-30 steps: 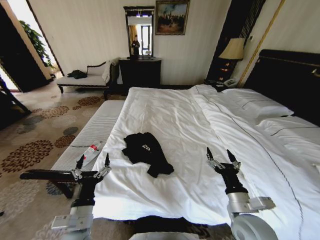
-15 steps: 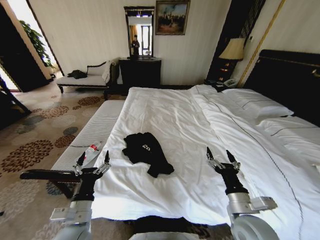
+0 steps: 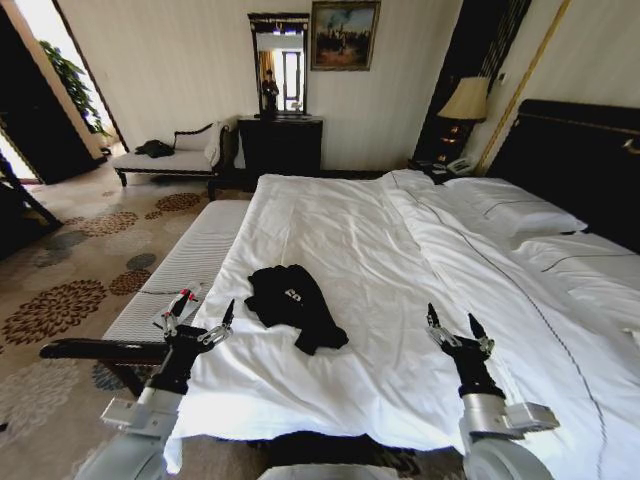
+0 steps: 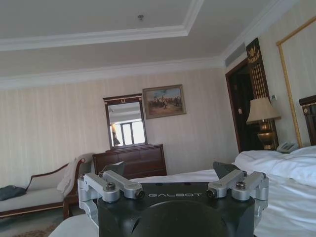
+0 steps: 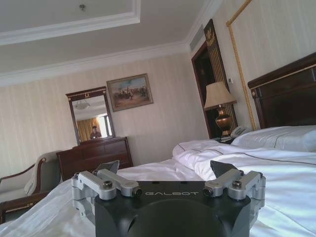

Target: Fold the clothes on the bed.

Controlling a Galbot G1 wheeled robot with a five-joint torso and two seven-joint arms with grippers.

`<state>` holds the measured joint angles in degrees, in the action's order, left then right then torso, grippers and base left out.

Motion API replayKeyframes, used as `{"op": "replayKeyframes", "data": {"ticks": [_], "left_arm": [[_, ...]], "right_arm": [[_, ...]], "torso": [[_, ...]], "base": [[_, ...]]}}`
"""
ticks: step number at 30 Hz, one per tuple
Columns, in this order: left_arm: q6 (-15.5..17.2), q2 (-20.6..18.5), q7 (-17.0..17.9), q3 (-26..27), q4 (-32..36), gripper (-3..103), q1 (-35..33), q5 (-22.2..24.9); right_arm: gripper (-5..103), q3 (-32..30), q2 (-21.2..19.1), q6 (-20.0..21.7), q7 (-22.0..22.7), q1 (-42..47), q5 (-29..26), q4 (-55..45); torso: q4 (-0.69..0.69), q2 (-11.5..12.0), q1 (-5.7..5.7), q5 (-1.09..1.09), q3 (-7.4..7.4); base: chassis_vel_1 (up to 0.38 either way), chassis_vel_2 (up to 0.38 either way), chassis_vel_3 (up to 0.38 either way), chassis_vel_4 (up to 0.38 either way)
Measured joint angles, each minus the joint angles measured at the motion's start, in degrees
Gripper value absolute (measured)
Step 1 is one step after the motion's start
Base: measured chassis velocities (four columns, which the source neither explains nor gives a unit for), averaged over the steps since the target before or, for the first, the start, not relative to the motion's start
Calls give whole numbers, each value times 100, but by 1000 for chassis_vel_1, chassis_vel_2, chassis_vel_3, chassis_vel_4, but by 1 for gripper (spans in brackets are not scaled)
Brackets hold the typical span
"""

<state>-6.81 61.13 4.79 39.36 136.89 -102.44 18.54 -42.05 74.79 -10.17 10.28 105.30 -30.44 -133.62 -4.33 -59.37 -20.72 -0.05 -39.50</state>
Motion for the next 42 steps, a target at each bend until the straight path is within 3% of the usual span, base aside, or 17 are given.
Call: {"op": "replayKeyframes", "data": {"ticks": [5, 10, 14, 21, 23, 28, 34, 37, 42], "left_arm": [[333, -206, 21, -152, -676, 100, 631, -77], [348, -313, -1, -345, -1580, 100, 1187, -590], [381, -351, -6, -589, -2099, 100, 1606, -734], [90, -405, 93, -1656, -3300, 100, 2758, -962], [89, -412, 134, -1757, -3410, 100, 2891, -969], [219, -471, 286, -2645, -4205, 100, 3941, -973], [221, -499, 294, -3282, -4731, 100, 4623, -1003], [192, -668, 297, -3969, -5074, 100, 5247, -995], [165, -842, 294, -4464, -5294, 100, 5683, -960]], "right_arm": [[100, 147, -41, 109, 229, -499, 46, 10], [100, 213, -10, 165, 337, -677, 92, -24], [100, 265, 1, 184, 373, -715, 94, -17], [100, 610, 76, 182, 390, -1099, 240, 341], [100, 634, 76, 180, 391, -1135, 243, 374], [100, 788, 84, 173, 402, -1380, 245, 611], [100, 870, 116, 171, 430, -1578, 234, 799], [100, 919, 149, 170, 455, -1740, 193, 913], [100, 927, 167, 168, 480, -1854, 164, 979]], "torso": [[2, 0, 0, 1, -1], [2, 0, -1, -1, -1], [0, 0, 0, 1, -1], [1, 0, 0, 0, -1], [1, 1, -1, 1, -1], [0, 1, -1, 2, -1], [2, 1, -1, 2, -1], [0, 1, -1, 2, -1], [0, 1, -1, 2, -1]], "base": [[0, 0, 0, 0], [0, 0, 0, 0], [0, 0, 0, 0], [0, 0, 0, 0], [0, 0, 0, 0], [0, 0, 0, 0], [0, 0, 0, 0], [0, 0, 0, 0], [0, 0, 0, 0]]}}
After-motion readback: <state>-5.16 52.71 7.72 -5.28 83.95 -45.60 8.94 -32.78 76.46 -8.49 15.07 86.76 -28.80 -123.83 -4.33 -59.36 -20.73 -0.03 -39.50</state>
